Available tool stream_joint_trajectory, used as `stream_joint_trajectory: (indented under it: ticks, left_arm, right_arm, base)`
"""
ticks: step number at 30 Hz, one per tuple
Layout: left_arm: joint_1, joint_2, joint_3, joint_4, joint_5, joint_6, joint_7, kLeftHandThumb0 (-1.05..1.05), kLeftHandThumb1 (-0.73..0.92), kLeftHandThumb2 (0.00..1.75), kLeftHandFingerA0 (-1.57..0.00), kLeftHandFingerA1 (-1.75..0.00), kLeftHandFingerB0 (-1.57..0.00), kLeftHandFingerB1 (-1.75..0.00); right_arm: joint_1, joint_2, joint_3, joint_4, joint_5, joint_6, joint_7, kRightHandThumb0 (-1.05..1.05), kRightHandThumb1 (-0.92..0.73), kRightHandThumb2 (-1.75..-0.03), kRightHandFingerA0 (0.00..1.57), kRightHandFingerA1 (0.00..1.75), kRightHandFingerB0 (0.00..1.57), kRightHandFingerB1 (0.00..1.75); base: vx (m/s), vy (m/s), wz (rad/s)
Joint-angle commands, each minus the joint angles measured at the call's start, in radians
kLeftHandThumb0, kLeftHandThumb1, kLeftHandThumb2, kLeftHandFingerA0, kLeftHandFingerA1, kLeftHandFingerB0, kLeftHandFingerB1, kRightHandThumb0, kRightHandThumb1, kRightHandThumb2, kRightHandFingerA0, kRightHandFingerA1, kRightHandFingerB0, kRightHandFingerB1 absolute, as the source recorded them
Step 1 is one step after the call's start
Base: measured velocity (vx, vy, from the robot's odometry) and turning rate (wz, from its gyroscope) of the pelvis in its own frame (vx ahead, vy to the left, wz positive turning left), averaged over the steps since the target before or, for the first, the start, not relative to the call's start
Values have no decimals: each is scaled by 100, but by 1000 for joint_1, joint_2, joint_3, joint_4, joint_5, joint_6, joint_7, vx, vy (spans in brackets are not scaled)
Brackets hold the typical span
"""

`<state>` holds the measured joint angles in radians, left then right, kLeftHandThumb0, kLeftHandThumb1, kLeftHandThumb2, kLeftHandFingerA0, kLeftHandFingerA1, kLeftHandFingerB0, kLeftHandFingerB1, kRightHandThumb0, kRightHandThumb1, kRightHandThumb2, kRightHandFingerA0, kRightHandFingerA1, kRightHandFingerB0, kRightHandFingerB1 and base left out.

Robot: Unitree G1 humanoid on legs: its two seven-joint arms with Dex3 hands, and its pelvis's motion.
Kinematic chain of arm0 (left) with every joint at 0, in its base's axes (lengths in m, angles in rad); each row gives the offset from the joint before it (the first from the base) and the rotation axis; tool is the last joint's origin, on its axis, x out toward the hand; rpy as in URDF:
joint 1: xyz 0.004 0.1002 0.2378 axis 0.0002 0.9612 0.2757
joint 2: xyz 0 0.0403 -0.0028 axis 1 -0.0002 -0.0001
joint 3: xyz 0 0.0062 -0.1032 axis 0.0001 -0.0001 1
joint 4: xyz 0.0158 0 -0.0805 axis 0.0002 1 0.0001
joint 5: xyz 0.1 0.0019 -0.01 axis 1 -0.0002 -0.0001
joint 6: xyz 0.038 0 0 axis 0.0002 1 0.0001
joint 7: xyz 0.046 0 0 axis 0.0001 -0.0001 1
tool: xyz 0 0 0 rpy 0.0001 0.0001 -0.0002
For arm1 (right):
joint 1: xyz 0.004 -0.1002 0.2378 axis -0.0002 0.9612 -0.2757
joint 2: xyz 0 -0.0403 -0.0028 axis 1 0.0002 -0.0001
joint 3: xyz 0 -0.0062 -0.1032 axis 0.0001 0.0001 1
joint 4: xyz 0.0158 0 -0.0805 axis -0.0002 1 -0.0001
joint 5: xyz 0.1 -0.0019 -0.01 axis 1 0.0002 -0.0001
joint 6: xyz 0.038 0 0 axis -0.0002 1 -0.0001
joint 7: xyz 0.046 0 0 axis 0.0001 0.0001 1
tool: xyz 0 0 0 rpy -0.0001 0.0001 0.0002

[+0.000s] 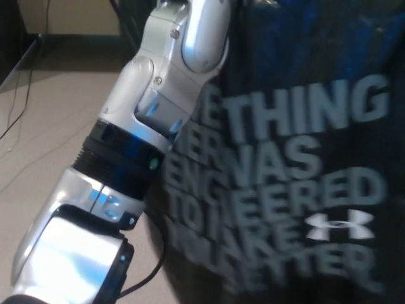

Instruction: A person is holding a plastic bag and the robot extends its left hand to grab the bag by hooking its thumb into the holes at the top and brings its hand down by its side. Then it extends its arm again to hand the plastic bag back to the person.

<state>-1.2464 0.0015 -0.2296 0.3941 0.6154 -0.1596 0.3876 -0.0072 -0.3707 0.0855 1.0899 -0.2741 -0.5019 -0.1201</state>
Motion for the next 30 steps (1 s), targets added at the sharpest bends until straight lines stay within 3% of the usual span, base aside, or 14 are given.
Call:
stream_joint_trajectory:
  ticks: [1,2,3,4,5,6,7,8,9,22,26,30]
  left_arm:
    - [13,2,1,-24,-25,30,-53,-9,69,73,-102,-164,-76,-128]
    - [16,2,1,-28,-25,33,-56,-9,69,73,-102,-164,-76,-128]
    - [22,3,8,-41,-34,44,-71,-15,75,72,-96,-157,-78,-112]
    - [27,8,13,-47,-41,43,-79,-22,73,62,-109,-121,-78,-64]
    - [33,12,13,-55,-41,52,-93,-32,61,58,-86,-74,-58,-41]
    - [41,15,11,-66,-40,67,-113,-32,61,58,-86,-74,-58,-41]
    - [58,27,5,-102,-61,119,-209,-64,45,74,-25,-45,-12,-36]
    - [76,44,-7,-157,-81,224,-352,-80,46,83,0,-4,0,0]
    - [82,55,-13,-178,-83,261,-407,-85,51,57,0,0,0,0]
    - [219,163,-37,-382,-114,369,-652,-90,47,58,0,0,0,0]
    - [220,197,-40,-457,-139,456,-768,-93,46,61,0,0,0,0]
    - [258,246,-22,-524,-207,449,-834,-90,44,60,0,0,0,0]
  right_arm:
    - [5,-24,7,7,-9,9,4,-30,-69,-61,80,51,61,44]
    - [6,-25,9,7,-10,9,3,-30,-69,-61,80,51,61,44]
    - [10,-23,9,6,-9,10,1,-30,-68,-61,81,51,62,44]
    - [11,-25,10,5,-8,8,5,-30,-68,-61,80,51,62,44]
    - [12,-26,9,6,-5,7,10,-30,-69,-61,79,51,61,45]
    - [15,-25,8,8,-1,5,15,-30,-69,-61,79,51,61,45]
    - [21,-23,11,11,-5,3,6,-30,-68,-61,80,51,63,45]
    - [31,-24,16,10,-10,1,3,-30,-69,-61,80,51,63,45]
    - [34,-25,17,8,-10,1,4,-30,-69,-61,79,51,63,45]
    - [67,-23,37,7,-17,0,10,-29,-69,-61,80,52,62,45]
    - [62,-28,43,6,-21,-1,12,-29,-69,-61,80,51,63,45]
    - [50,-30,52,10,-29,6,9,-30,-69,-61,81,52,63,45]
  base:
    - [0,0,0]
    - [0,0,0]
    - [0,0,0]
    - [0,0,0]
    - [0,0,0]
    - [0,0,0]
    - [0,0,0]
    - [0,0,0]
    - [0,0,0]
    - [0,0,0]
    - [0,0,0]
    - [0,0,0]
